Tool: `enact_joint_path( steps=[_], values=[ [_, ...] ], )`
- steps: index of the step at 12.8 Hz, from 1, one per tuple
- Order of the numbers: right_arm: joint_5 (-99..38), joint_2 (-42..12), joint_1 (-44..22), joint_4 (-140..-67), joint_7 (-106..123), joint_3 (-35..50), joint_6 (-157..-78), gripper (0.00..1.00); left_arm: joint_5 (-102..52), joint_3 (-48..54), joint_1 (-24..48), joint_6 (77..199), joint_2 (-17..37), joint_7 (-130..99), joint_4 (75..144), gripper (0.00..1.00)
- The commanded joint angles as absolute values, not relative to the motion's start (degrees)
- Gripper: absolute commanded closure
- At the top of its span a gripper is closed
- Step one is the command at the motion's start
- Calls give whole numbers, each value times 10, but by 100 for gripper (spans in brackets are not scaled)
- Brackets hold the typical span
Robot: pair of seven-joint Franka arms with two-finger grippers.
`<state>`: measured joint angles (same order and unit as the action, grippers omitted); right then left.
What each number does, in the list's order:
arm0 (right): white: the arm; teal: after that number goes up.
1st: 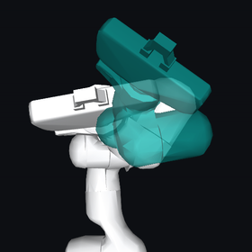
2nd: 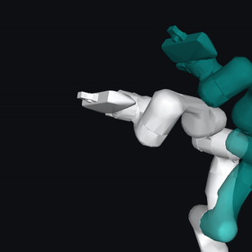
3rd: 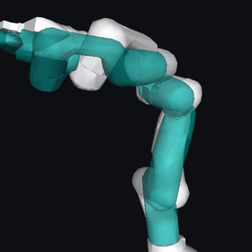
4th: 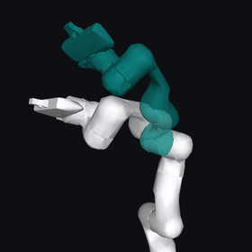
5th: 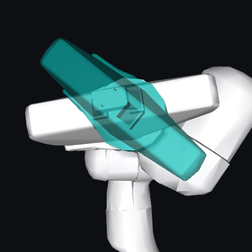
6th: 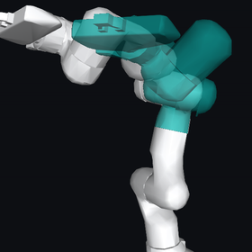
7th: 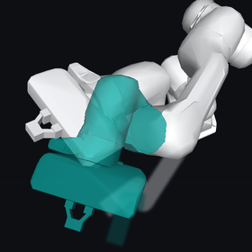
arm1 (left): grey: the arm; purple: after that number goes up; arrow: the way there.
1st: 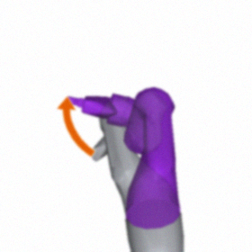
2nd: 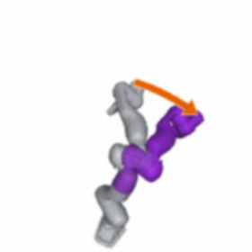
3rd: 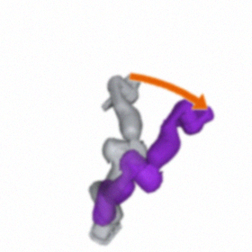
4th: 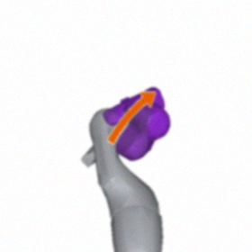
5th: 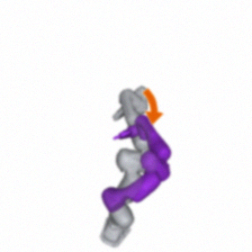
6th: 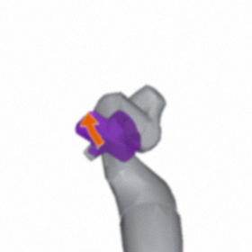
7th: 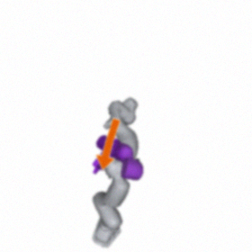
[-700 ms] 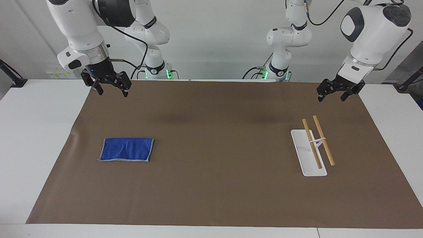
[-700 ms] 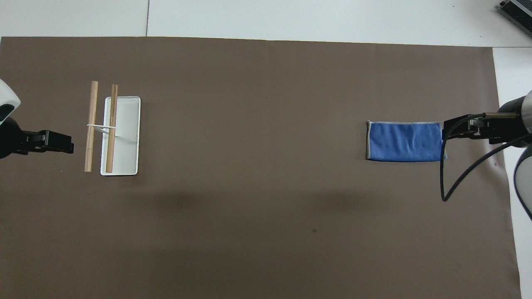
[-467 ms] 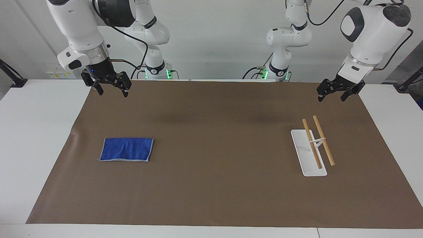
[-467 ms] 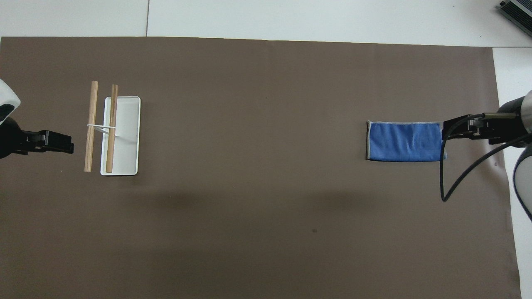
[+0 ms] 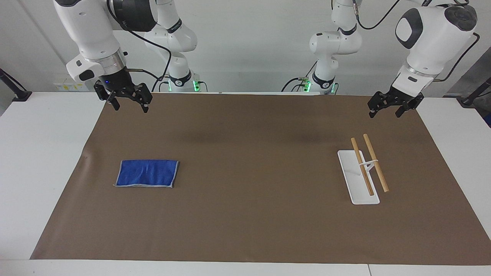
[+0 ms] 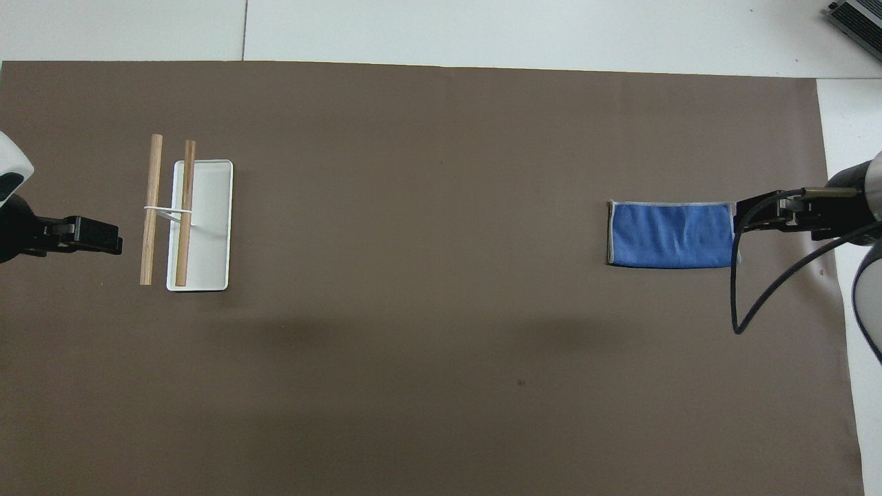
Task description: Right arm passes towel to left arm to hang
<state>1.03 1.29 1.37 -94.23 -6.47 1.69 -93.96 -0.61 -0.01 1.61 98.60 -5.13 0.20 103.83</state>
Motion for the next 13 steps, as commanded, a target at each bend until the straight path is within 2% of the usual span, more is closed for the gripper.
enact_joint_path(
  steps=[1, 4, 9, 13],
  values=[
    [6, 25, 23, -958, -52, 20, -950, 0, 2, 4, 11, 991, -68, 5, 1056, 0],
    [6, 25, 23, -965, -52, 20, -963, 0, 2, 4, 11, 991, -67, 5, 1056, 0],
    [6, 25, 33, -1032, -35, 19, -1046, 0, 2, 4, 11, 991, -67, 5, 1056, 0],
    [6, 14, 44, -1115, -17, 18, -1163, 0, 2, 4, 11, 991, -67, 5, 1056, 0]
  ],
)
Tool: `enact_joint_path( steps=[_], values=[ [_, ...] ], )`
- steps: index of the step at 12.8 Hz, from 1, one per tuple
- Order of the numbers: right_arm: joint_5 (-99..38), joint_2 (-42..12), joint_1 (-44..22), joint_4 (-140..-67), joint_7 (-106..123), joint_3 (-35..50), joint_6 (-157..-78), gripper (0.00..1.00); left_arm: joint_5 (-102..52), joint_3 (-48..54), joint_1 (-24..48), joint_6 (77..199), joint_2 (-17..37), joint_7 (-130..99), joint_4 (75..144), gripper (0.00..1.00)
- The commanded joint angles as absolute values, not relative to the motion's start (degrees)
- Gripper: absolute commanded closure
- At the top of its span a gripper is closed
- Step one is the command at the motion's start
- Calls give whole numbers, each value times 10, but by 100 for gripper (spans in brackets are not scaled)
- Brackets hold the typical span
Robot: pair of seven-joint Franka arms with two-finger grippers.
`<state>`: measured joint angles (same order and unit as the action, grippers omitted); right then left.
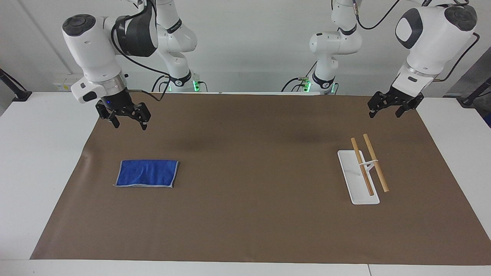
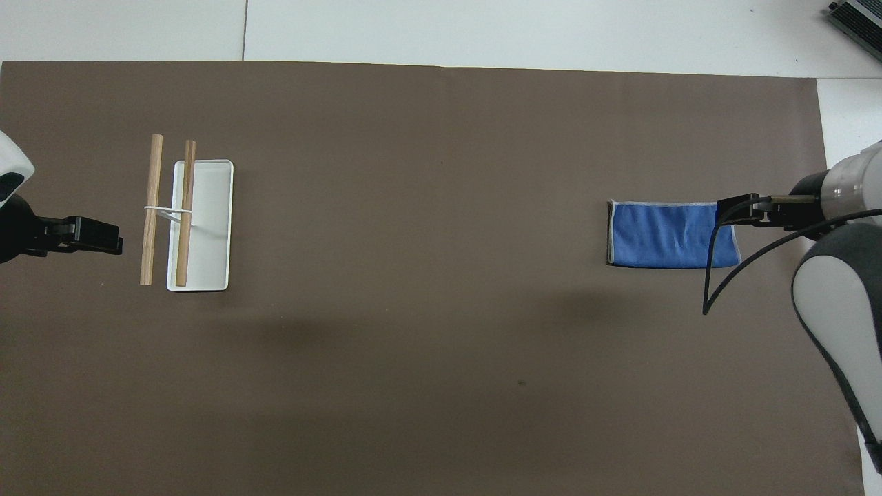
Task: Right arm passes towel to left arm to hang
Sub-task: 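Move the right gripper over the blue towel and lower onto it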
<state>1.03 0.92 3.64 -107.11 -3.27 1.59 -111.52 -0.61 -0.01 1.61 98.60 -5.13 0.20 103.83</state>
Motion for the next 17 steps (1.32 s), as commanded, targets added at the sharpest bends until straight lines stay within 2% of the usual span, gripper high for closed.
enact_joint_path(
  steps=[1, 4, 7, 12, 17],
  values=[
    [6, -2, 46, -1122, -8, 18, -1183, 0, 2, 4, 11, 991, -67, 5, 1056, 0],
    [6, -48, 61, -1135, 25, 18, -1244, 0, 2, 4, 11, 991, -67, 5, 1056, 0],
    [6, -91, 65, -1159, 25, 18, -1339, 0, 2, 4, 11, 991, -67, 5, 1056, 0],
    [7, -141, 67, -1178, 24, 18, -1414, 0, 2, 4, 12, 996, -67, 8, 1056, 0],
    [7, -184, 76, -1186, 46, 18, -1450, 0, 2, 3, 10, 991, -67, 5, 1056, 0]
  ],
)
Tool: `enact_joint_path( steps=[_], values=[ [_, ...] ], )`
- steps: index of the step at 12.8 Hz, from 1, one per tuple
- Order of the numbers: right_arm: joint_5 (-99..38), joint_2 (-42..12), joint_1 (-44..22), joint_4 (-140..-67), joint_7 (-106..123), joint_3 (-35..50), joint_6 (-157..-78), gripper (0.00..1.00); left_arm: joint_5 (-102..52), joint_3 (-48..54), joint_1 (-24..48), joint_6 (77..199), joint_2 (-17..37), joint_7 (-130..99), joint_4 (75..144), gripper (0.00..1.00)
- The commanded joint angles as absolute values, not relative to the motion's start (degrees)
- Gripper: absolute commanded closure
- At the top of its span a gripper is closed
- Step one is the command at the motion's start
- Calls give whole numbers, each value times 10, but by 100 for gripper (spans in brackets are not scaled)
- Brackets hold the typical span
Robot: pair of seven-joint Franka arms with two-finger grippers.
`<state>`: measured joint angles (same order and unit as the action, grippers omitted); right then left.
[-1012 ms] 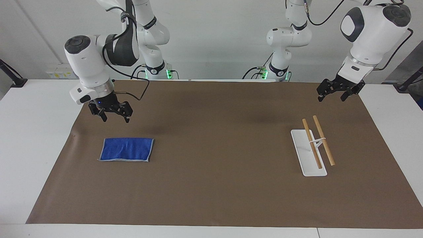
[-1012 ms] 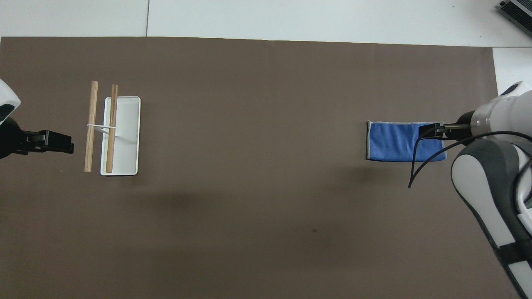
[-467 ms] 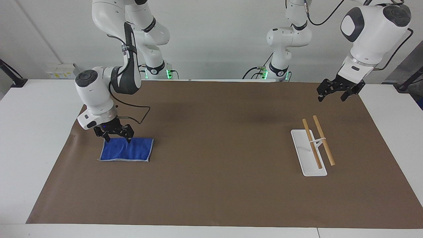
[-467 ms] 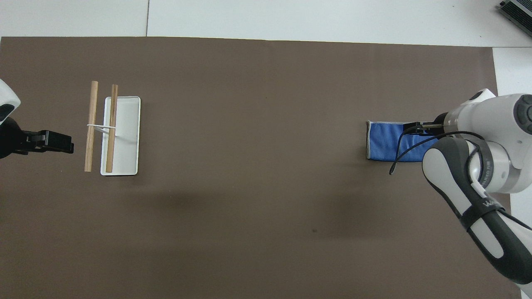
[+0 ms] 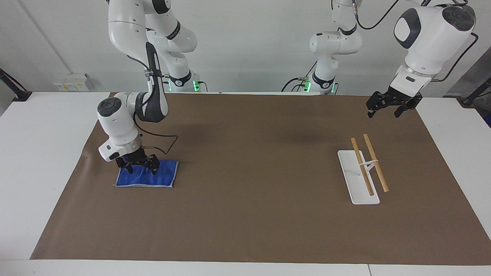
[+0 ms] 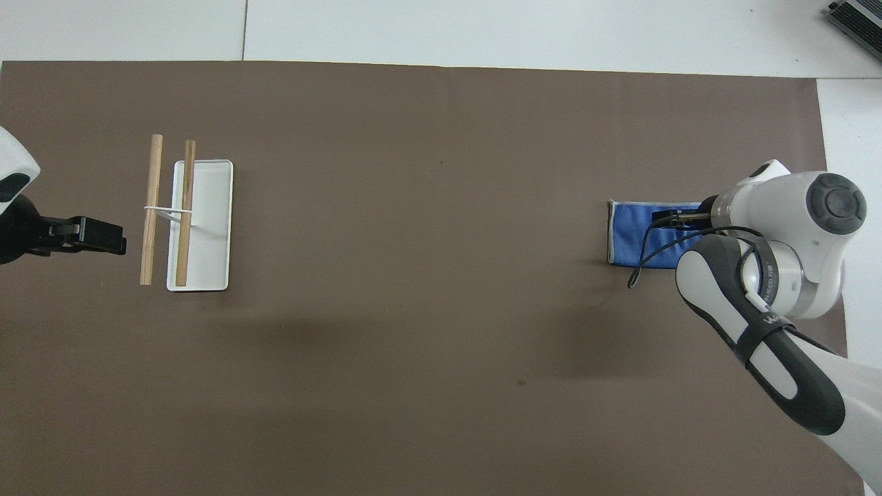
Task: Right arm passes towel to left arm to hang
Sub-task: 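Move the right gripper over the blue towel and lower onto it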
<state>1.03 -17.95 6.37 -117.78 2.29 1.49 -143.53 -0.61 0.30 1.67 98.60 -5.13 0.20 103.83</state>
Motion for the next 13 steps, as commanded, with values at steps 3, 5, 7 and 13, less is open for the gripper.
enact_joint_path(
  steps=[3, 5, 7, 13],
  values=[
    [7, -192, 76, -1186, 51, 18, -1450, 0, 2, 4, 0, 993, -67, 4, 1056, 0],
    [7, -195, 76, -1189, 57, 18, -1450, 0, 2, 4, 5, 998, -67, 6, 1056, 0],
    [7, -196, 76, -1190, 56, 18, -1450, 0, 2, 4, 6, 1000, -67, 5, 1056, 0],
    [7, -195, 74, -1190, 55, 19, -1449, 51, 0, 4, 6, 1001, -67, 7, 1056, 0]
  ],
)
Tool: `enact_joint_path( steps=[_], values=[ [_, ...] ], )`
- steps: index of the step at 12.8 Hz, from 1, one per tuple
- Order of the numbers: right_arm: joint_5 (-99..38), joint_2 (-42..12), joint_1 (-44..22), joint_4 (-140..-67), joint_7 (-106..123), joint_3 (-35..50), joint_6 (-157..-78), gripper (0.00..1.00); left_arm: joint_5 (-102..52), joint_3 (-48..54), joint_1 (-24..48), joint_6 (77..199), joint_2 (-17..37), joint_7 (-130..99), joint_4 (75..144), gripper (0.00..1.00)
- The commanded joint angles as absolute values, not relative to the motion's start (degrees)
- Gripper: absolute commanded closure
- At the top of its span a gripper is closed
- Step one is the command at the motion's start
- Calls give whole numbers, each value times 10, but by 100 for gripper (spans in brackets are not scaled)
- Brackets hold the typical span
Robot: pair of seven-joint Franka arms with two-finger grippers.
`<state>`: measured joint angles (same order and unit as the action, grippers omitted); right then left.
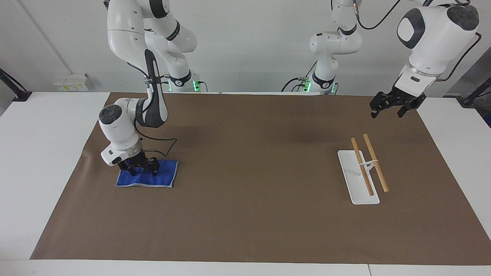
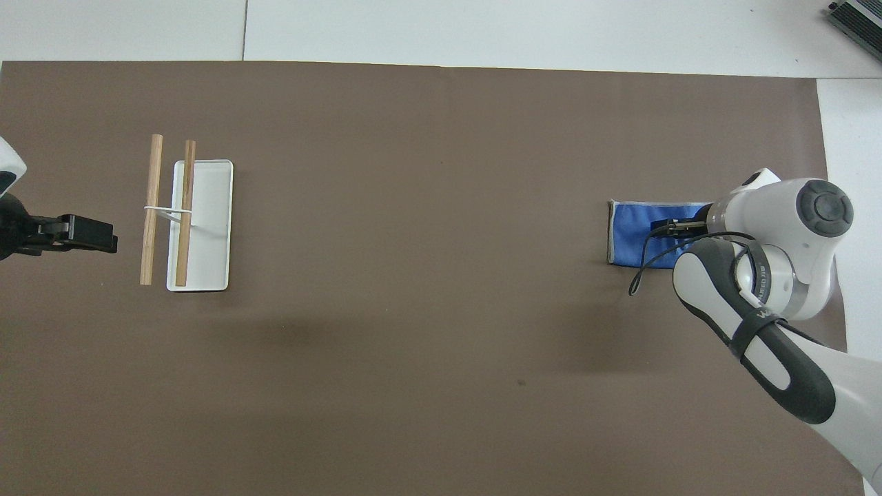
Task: Right arm passes towel to left arm to hang
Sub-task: 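Move the right gripper over the blue towel and lower onto it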
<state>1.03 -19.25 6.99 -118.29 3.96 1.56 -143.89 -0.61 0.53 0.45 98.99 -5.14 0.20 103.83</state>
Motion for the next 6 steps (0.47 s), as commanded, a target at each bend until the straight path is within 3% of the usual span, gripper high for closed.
enact_joint_path(
  steps=[1, 3, 6],
  values=[
    [7, -196, 74, -1190, 53, 19, -1449, 69, 0, 5, 7, 1000, -67, 8, 1056, 0],
    [7, -195, 74, -1189, 51, 19, -1449, 89, 0, 7, 9, 998, -67, 8, 1056, 0],
    [7, -191, 73, -1187, 50, 19, -1448, 96, 0, 5, 7, 991, -68, 6, 1056, 0]
  ],
)
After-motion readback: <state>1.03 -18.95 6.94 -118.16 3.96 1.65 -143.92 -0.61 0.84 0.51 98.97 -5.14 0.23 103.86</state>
